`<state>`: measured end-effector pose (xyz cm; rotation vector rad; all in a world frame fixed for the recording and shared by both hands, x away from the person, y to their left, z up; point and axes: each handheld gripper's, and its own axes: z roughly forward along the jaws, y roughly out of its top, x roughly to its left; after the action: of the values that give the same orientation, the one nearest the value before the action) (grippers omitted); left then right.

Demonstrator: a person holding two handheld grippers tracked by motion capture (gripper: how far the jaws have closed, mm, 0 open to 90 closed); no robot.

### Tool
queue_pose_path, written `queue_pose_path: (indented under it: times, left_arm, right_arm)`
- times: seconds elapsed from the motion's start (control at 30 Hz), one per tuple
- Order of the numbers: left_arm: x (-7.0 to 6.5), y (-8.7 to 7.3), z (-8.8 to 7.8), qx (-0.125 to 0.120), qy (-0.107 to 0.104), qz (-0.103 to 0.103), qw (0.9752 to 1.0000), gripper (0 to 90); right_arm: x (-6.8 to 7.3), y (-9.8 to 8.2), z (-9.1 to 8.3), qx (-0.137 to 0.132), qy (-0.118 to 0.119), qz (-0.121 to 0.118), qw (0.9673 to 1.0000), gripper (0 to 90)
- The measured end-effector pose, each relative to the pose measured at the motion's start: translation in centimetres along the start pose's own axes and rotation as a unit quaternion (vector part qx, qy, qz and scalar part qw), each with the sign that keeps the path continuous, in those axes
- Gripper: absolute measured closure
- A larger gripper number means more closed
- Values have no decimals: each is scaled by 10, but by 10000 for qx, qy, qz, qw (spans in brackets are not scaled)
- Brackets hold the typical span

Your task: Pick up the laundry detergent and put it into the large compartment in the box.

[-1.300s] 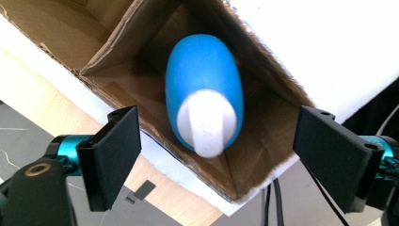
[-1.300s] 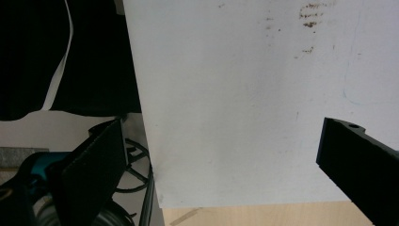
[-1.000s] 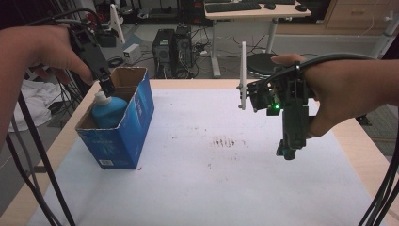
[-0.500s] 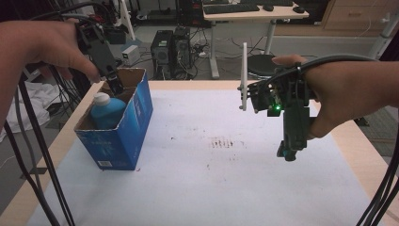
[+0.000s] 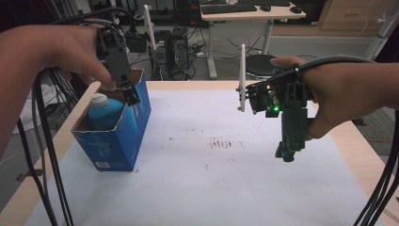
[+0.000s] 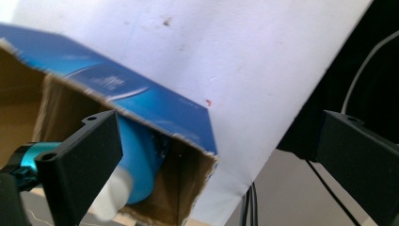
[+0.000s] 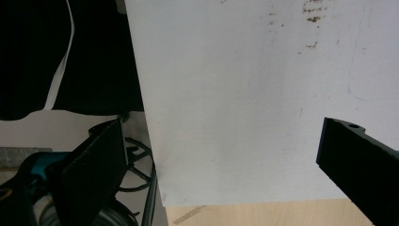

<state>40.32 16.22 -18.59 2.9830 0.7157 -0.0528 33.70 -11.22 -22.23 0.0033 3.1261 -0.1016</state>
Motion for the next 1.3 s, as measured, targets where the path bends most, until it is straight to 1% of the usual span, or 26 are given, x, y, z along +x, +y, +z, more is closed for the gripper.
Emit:
queue_pose_path:
  times: [0.03,0.07,0.1,0.13,0.17,0.2,0.27,0.33,0.37,0.4,0.43,0.47,0.5,0.57,0.63,0.7,0.8,0.9,0.97,1.0,1.07,1.1,1.13,1.17,1.23,1.3]
  left_arm:
    - [0,0,0,0,0,0,10000,16]
    - [-3,3,1,22,-18,107,9999,16]
    - [-6,5,2,29,-38,179,9998,16]
    - [-12,10,5,31,-53,367,9993,16]
    - [-12,10,5,31,-53,367,9993,16]
    - [-15,12,6,57,-77,474,9988,16]
    - [-21,19,12,119,-128,751,9970,16]
    - [-21,21,14,158,-158,778,9967,16]
    - [-22,23,16,215,-197,831,9961,16]
    - [-22,23,16,215,-197,831,9961,16]
    - [-24,26,21,258,-241,932,9950,16]
    - [-24,27,23,257,-287,916,9950,16]
    - [-24,28,25,263,-321,923,9949,16]
    - [-24,30,27,245,-325,974,9944,16]
    - [-22,32,31,229,-368,1013,9939,16]
    - [-22,32,32,242,-383,1023,9937,16]
    - [-21,34,37,254,-393,1107,9928,16]
    - [-20,35,42,297,-462,1103,9924,16]
    - [-20,35,45,300,-501,1130,9919,16]
    - [-20,36,46,313,-516,1136,9917,16]
    - [-19,36,47,325,-552,1129,9915,16]
    - [-19,37,46,307,-538,1145,9915,16]
    - [-18,37,45,276,-546,1140,9916,16]
    - [-18,37,45,265,-549,1135,9917,16]
    - [-18,37,45,270,-578,1133,9915,16]
    - [-18,38,45,276,-557,1159,9913,16]
  right_arm:
    - [0,0,0,0,0,0,10000,13]
    - [-1,0,1,-27,-37,-83,10000,13]
    - [-2,1,0,-13,-30,-41,10000,13]
    - [0,1,0,-46,13,100,9999,13]
    - [0,1,0,-46,13,100,9999,13]
    - [-1,2,1,-5,-8,26,10000,13]
    - [0,3,1,28,31,77,10000,13]
    - [0,4,0,42,38,109,9999,13]
    - [0,4,0,17,65,190,9998,13]
    - [0,4,0,17,65,190,9998,13]
    - [-1,5,1,-21,45,129,9999,13]
    - [-1,5,0,31,26,146,9999,13]
    - [-1,6,0,35,26,82,10000,13]
    - [1,7,-1,46,57,164,9998,13]
    - [-1,7,-1,-1,42,85,10000,13]
    - [-3,7,-2,37,21,22,10000,13]
    - [-2,6,-2,47,87,168,9998,13]
    - [-2,6,-2,64,96,167,9998,13]
    - [-4,6,-1,59,53,57,10000,13]
    - [-5,5,-1,61,64,69,9999,13]
    - [-7,6,-1,-8,76,86,9999,13]
    - [-9,5,0,27,50,8,10000,13]
    - [-8,6,0,41,75,92,9999,13]
    - [-10,6,0,16,75,42,10000,13]
    - [-9,7,0,30,110,127,9999,13]
    - [-9,7,0,26,114,121,9999,13]
